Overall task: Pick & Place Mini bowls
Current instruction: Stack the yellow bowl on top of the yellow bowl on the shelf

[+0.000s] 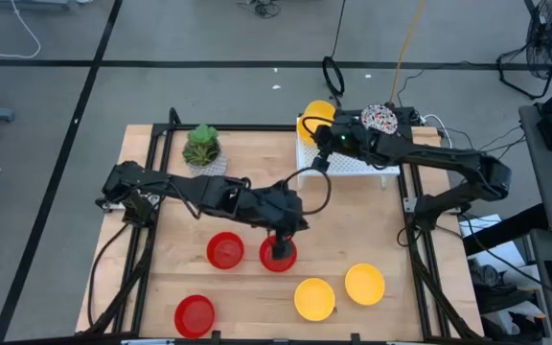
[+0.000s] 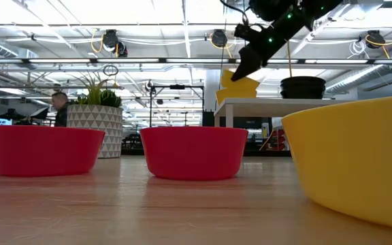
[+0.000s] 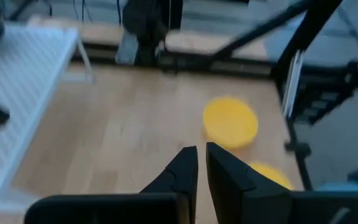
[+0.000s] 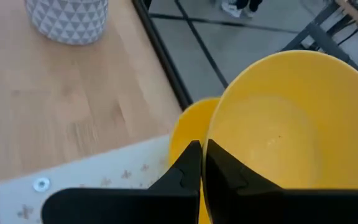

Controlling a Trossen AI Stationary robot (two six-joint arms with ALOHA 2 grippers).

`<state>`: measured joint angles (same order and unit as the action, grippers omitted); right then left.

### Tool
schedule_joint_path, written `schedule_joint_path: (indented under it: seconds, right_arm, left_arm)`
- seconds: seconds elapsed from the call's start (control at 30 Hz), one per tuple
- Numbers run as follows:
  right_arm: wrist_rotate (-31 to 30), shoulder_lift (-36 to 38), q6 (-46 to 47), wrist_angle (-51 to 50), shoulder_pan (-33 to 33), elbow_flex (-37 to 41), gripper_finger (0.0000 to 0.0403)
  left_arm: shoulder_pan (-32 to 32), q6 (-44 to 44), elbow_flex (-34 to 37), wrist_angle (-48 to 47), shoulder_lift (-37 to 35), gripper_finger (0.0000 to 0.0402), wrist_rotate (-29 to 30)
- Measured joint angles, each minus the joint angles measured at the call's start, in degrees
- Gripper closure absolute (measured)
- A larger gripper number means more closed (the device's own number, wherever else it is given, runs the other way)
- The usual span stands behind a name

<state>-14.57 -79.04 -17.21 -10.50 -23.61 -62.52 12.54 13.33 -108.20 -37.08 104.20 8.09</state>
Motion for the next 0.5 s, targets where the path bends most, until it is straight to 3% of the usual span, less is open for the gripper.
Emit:
schedule_joint_path:
  seconds: [0.17, 0.5]
  right_arm:
    - [2.21, -0.57, 0.04, -0.75, -0.66, 0.02, 0.0403]
    - [5.85, -0.55, 2.09, -0.46, -0.79, 0.02, 0.0396]
  left_arm:
    - [-0.42, -6.75, 0.0, 2.69, 0.0, 0.0364, 0.63]
    - [-2.46, -1.59, 0.0, -3.43, 0.02, 0.0364, 1.07]
